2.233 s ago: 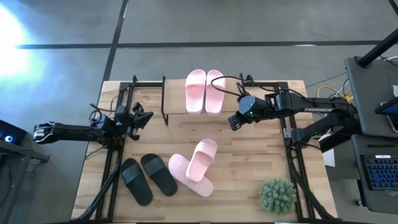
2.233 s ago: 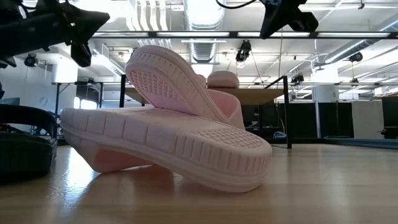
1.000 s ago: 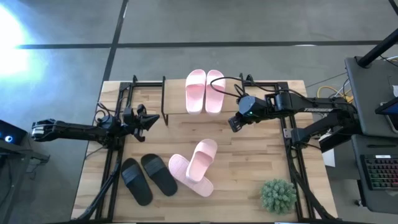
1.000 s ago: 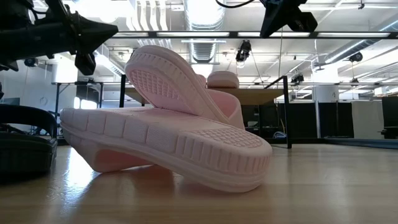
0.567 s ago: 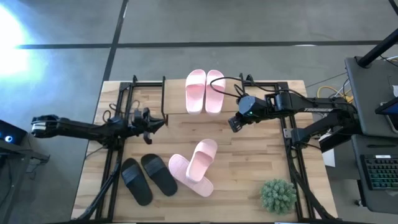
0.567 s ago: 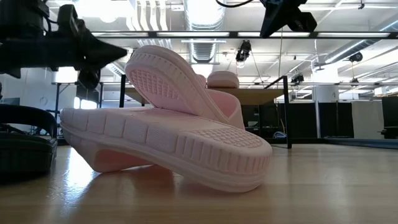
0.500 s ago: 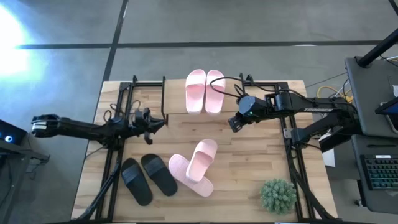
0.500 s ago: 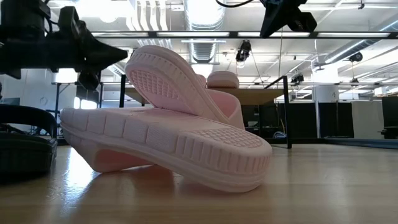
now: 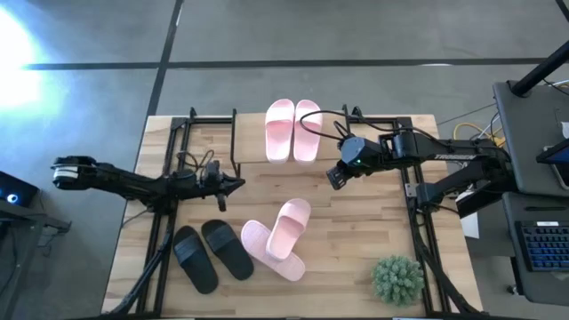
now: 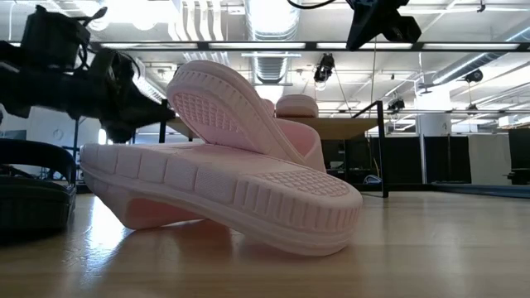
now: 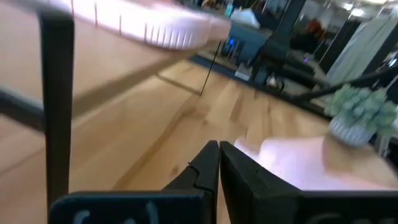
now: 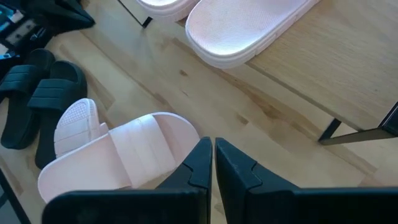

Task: Pick and place slides into the shelf
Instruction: Put the pink slide under the shelf

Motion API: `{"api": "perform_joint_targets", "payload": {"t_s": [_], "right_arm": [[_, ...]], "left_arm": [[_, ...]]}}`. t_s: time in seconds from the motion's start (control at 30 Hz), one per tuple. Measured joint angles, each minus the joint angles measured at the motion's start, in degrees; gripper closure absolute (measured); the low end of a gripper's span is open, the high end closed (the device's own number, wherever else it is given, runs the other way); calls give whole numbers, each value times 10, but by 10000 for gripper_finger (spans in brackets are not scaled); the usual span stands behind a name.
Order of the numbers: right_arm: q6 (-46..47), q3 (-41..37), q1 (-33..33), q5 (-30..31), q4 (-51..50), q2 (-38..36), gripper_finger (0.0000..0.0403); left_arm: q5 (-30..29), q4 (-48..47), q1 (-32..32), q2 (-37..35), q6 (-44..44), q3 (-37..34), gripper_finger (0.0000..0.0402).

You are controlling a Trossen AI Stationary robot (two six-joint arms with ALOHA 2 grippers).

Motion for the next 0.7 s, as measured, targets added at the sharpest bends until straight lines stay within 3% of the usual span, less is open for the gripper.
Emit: {"api": "perform_joint_targets", "payload": {"t_s": [0.53, 0.7], "right_arm": [[0, 0, 0, -12, -3, 0, 390], [11, 0, 0, -12, -19, 0, 390]], "left_arm": [[0, -13, 0, 158, 0, -1, 402], [-1, -137, 1, 52, 0, 3, 402]]}}
